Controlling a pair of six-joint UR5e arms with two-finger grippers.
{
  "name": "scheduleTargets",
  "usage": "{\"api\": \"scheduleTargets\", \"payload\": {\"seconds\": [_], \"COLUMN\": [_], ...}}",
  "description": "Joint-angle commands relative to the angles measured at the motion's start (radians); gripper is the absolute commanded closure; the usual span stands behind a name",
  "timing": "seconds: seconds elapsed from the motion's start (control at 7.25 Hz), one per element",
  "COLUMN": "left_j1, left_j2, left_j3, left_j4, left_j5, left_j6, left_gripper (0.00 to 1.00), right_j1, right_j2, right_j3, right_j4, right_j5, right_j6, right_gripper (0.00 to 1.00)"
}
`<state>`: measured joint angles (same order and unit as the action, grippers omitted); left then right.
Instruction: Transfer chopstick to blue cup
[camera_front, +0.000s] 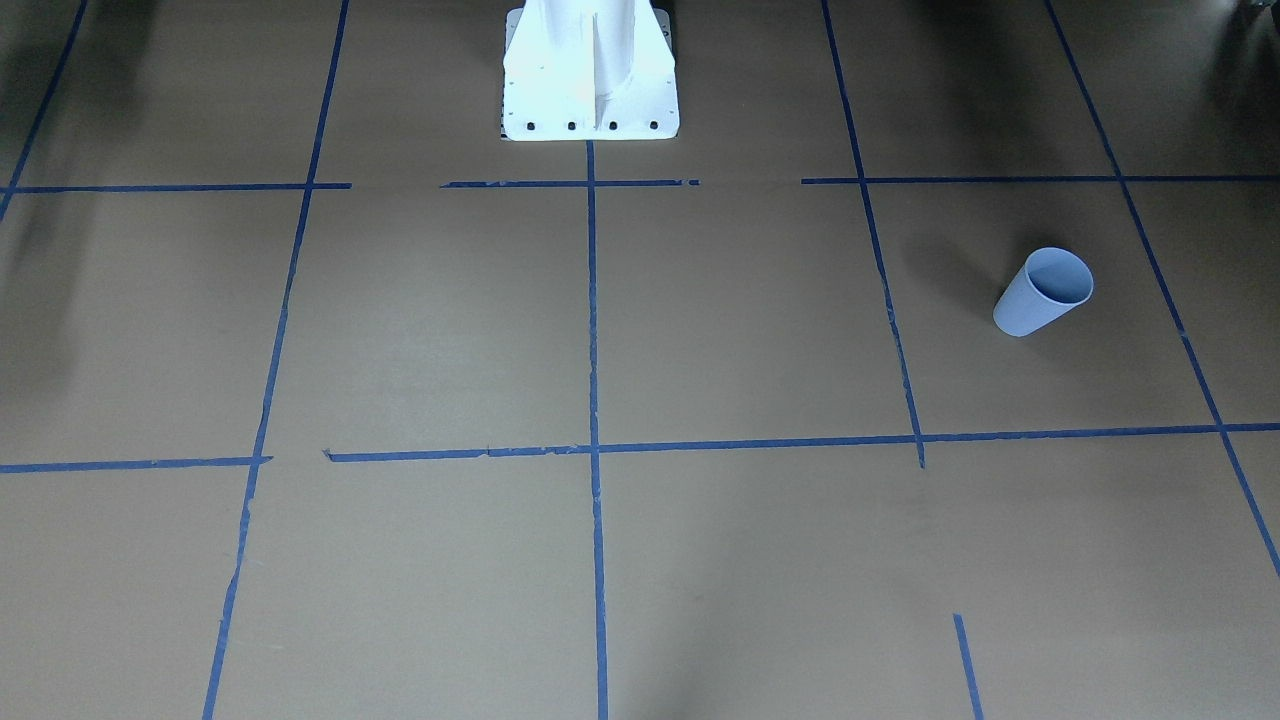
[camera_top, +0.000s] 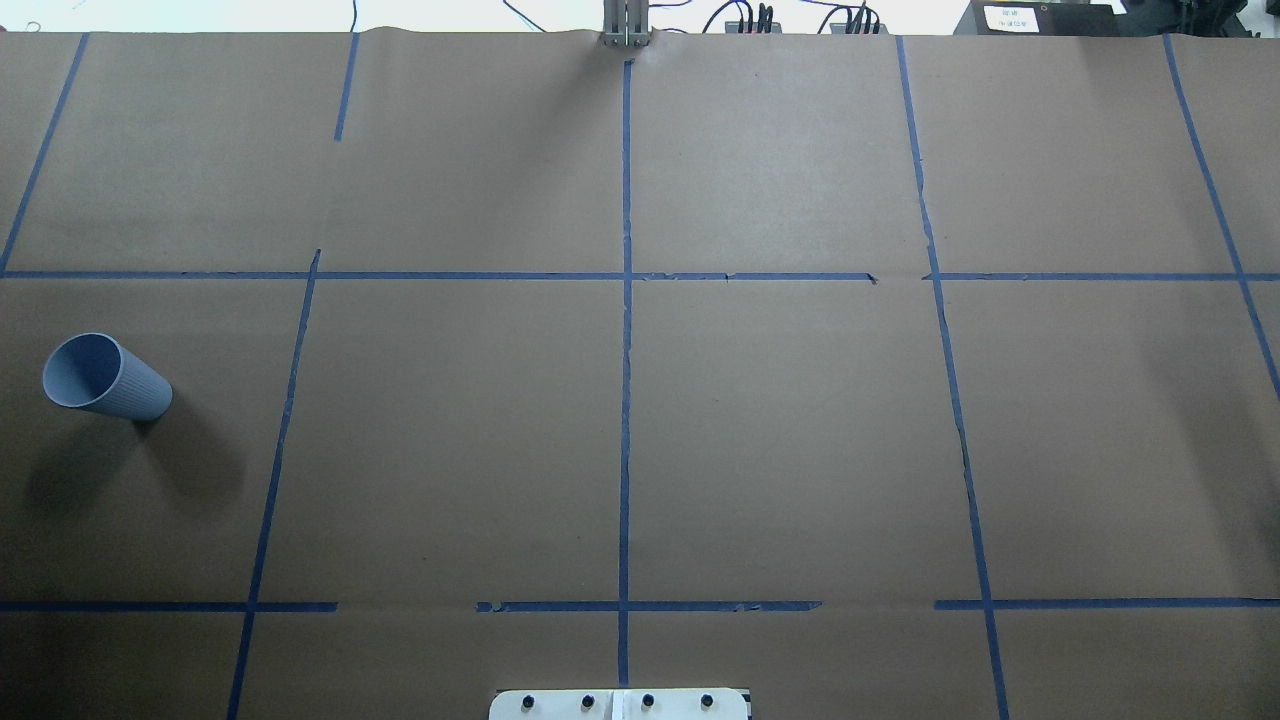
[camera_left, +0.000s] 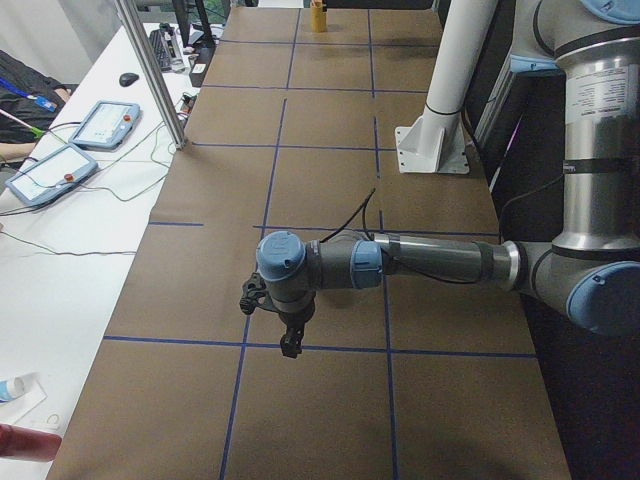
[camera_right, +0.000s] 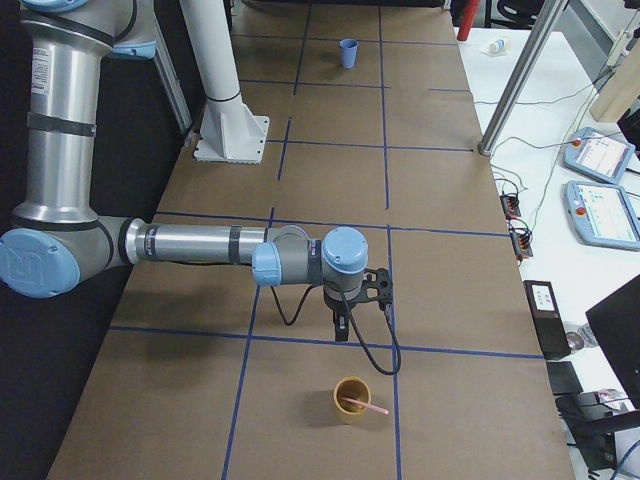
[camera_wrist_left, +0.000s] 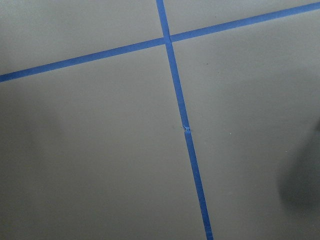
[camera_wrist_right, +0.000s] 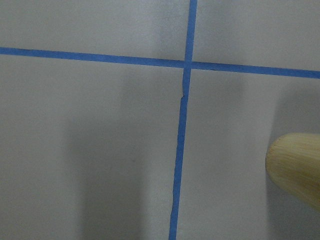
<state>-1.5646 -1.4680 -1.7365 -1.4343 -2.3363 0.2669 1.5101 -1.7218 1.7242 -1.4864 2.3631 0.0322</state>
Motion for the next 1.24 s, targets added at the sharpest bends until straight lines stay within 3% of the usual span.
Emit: {"api": "scheduleTargets", "payload": {"seconds": [0.0, 0.55, 0.83, 1.1], "left_j1": [0.002, 0.011, 0.012, 0.02], "left_j2": [-0.002, -0.056, -0.138, -0.127], "left_j3": [0.0, 0.003, 0.058, 0.043], "left_j4": [-0.002, -0.049, -0.138, -0.225], "left_j5": [0.0, 0.009, -0.003, -0.014], "left_j6": [-0.002, -0.012, -0.021, -0.044], "left_gripper": [0.0, 0.0, 0.0, 0.0], "right_j1": [-0.002, -0.005, -0.005, -0.005], "right_j2": [0.001, 0.008, 0.008, 0.008], "right_j3": [0.0, 0.0, 0.0, 0.0], "right_j4": [0.0, 0.0, 0.002, 0.0], "right_j5": [-0.001, 0.001, 0.001, 0.001], "right_j6": [0.0, 0.0, 0.0, 0.0], "right_gripper": [0.0, 0.0, 0.0, 0.0]}}
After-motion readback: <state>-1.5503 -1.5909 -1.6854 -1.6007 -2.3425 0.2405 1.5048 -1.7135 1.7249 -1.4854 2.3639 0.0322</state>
